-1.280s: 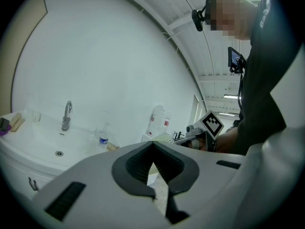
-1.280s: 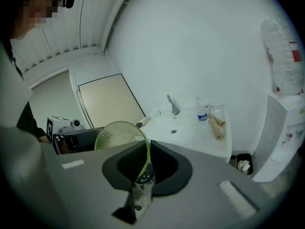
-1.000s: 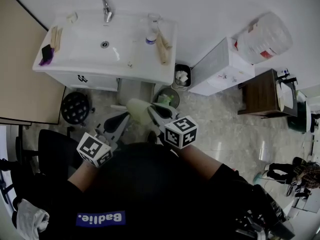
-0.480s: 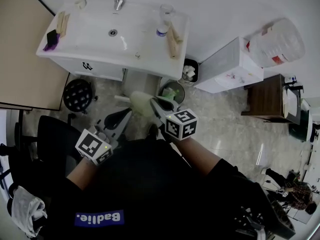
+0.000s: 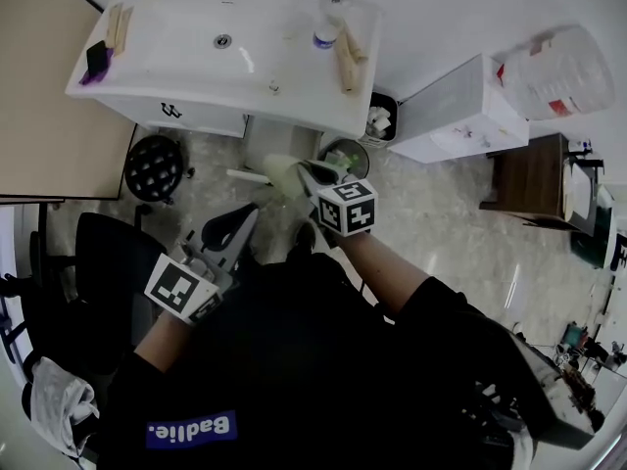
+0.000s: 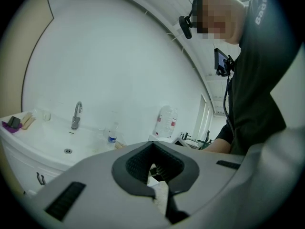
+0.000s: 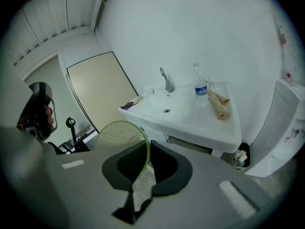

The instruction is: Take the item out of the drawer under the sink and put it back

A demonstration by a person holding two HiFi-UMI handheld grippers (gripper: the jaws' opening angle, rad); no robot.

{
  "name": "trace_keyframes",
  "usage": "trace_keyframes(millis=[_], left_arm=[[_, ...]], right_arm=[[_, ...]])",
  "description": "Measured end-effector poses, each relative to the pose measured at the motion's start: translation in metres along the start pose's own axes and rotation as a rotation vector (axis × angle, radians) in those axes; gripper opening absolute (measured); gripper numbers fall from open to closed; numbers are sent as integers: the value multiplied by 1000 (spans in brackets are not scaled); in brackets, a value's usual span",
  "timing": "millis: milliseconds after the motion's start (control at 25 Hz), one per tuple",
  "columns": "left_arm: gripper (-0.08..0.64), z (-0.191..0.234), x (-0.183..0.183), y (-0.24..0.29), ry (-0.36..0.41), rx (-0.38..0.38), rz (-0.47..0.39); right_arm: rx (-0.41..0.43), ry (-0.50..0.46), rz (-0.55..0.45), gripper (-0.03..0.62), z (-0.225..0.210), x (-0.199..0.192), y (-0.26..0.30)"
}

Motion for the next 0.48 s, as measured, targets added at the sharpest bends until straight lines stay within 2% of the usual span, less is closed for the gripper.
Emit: trace_keyframes(millis=[480], left_arm=[[-9, 11, -10, 2, -38, 50, 4]], right_arm=[[-138, -66, 281, 23, -73, -57, 98]])
Point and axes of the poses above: the fingertips, and each gripper's own axes: y forward along the fingers, z to its left, x out of its top, the point moved 10 cm from there along -y, backward along the fingers, and after that the axes turned 1 degree about x, right-handed, at the moved point
